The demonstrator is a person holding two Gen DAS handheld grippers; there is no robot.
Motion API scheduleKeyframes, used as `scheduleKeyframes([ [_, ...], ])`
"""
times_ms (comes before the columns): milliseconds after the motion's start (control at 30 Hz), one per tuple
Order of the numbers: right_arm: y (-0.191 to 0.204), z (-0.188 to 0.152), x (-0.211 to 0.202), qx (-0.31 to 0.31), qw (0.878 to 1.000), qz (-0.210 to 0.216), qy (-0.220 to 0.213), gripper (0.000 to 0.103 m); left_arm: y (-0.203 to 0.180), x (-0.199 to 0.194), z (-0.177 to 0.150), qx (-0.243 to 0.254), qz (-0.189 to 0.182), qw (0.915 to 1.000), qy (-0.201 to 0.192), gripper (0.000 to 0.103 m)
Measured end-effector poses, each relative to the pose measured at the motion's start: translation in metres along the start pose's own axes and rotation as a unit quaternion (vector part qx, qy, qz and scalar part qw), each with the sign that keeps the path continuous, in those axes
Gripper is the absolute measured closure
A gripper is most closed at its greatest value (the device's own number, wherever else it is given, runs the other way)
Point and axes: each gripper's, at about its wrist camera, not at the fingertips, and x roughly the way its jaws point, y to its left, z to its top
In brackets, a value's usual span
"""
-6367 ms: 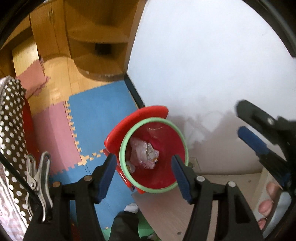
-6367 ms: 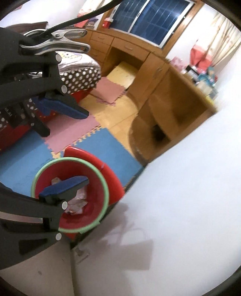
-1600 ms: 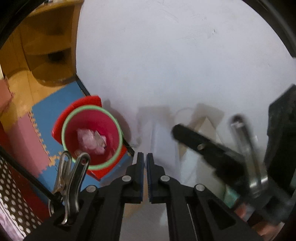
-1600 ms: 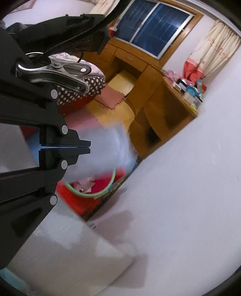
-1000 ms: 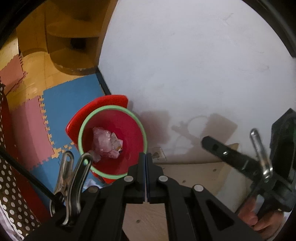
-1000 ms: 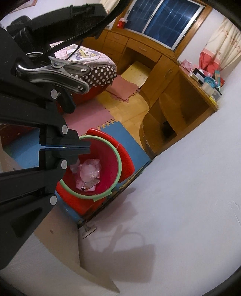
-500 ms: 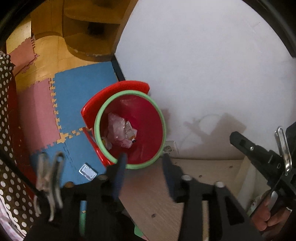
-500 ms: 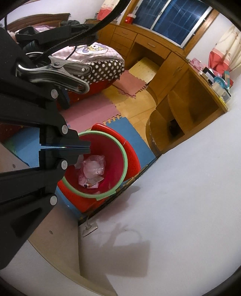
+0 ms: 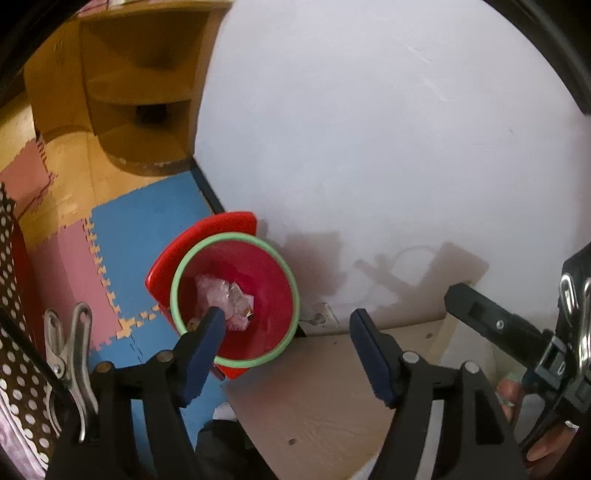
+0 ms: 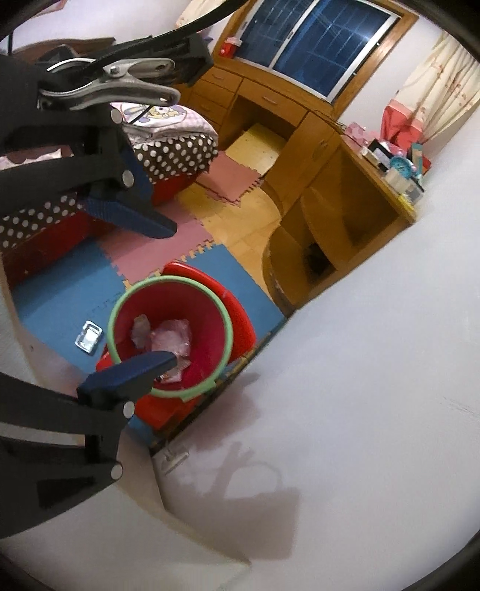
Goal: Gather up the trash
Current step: 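Open the left tool to drop the tray into the bucket, then move both open tools back to the table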
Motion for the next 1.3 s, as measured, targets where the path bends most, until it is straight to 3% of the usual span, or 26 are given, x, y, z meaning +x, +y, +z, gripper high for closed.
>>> scheduleKeyframes([
  [300, -0.023, -0.004, -0.057, 0.022, 0.999, -0.012, -0.040, 0.036, -0.061, -0.016, -0.001, 0.052, -0.009, 0.9986, -0.001, 0.029],
  [500, -0.040, -0.020, -0.098, 0.053, 0.996, -0.026, -0.066, 0.036, -0.112, -0.022, -0.015, 0.127, -0.012, 0.9919, -0.005, 0.029],
  [733, -0.070, -0.049, -0.137, 0.095, 0.990, -0.056, -0.092, 0.036, -0.156, -0.008, -0.043, 0.168, -0.039, 0.9844, 0.033, 0.029],
  [900, -0.095, -0.079, -0.177, 0.109, 0.981, -0.108, -0.114, 0.036, -0.186, 0.001, -0.064, 0.196, -0.068, 0.9762, 0.063, 0.029],
  [1133, -0.157, -0.118, -0.245, 0.141, 0.958, -0.204, -0.147, 0.036, -0.223, 0.015, -0.107, 0.206, -0.142, 0.9578, 0.142, 0.029],
  [1233, -0.185, -0.123, -0.255, 0.125, 0.950, -0.250, -0.138, 0.036, -0.238, 0.017, -0.124, 0.206, -0.159, 0.9517, 0.164, 0.029],
  [1300, -0.203, -0.126, -0.256, 0.120, 0.951, -0.258, -0.123, 0.036, -0.248, 0.020, -0.134, 0.204, -0.164, 0.9490, 0.176, 0.028],
])
